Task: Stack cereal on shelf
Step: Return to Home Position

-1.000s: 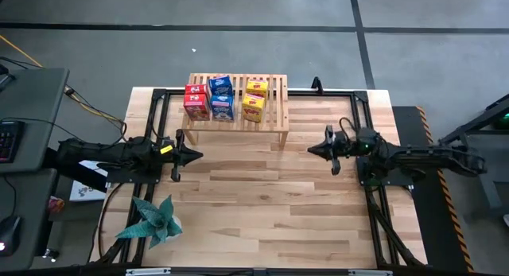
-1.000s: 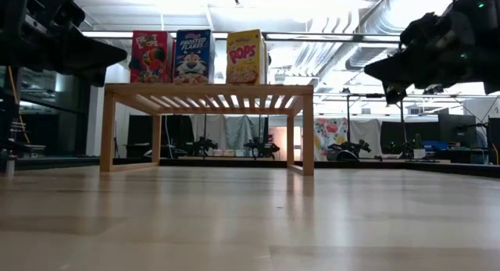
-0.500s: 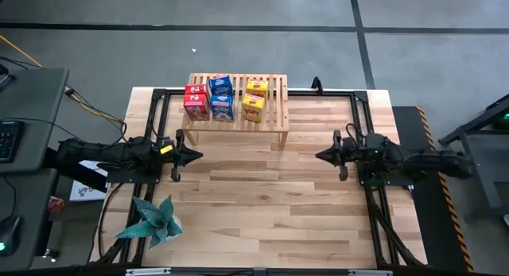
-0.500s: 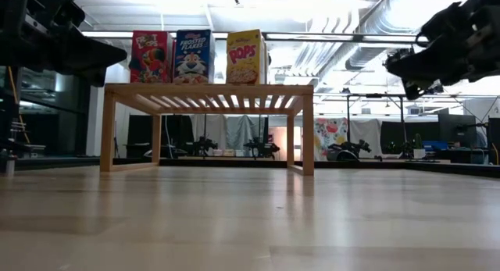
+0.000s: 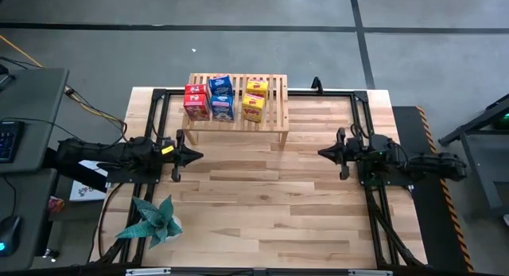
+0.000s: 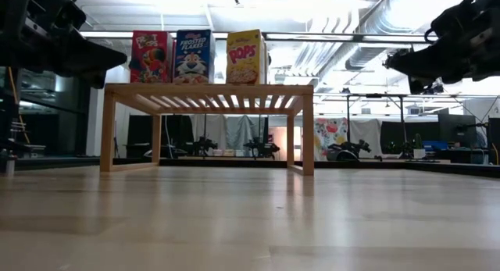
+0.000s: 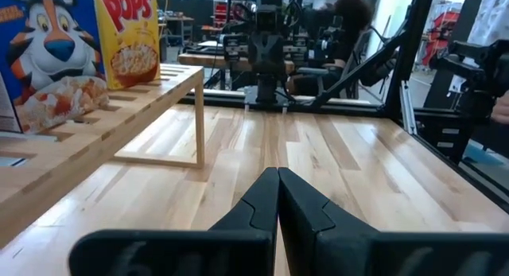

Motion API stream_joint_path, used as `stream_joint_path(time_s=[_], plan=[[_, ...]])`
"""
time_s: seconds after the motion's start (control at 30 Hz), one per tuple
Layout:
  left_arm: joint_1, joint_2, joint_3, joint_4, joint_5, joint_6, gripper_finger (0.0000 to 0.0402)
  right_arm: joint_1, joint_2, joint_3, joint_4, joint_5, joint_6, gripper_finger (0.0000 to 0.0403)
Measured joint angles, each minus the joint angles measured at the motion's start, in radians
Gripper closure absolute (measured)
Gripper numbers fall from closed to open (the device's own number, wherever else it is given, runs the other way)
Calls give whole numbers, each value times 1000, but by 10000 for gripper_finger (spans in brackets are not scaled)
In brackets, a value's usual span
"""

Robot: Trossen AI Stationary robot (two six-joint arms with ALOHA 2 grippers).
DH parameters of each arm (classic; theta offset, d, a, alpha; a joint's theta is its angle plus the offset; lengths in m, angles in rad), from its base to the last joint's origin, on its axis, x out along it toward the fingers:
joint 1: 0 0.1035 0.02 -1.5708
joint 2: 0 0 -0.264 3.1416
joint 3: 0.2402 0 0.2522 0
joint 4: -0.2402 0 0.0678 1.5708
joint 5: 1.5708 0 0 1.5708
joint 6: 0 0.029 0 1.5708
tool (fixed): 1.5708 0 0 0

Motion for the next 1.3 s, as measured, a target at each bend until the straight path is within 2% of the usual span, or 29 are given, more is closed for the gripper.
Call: stream_joint_path(time_s=[0.13,0.37,1.3], plan=[[0,5,0,-12,0,0,401,4,5,0,-16,60,27,403],[0,5,0,-14,0,0,401,4,9,0,-18,62,112,403],[0,5,0,-18,0,0,401,4,8,1,-21,62,103,403]])
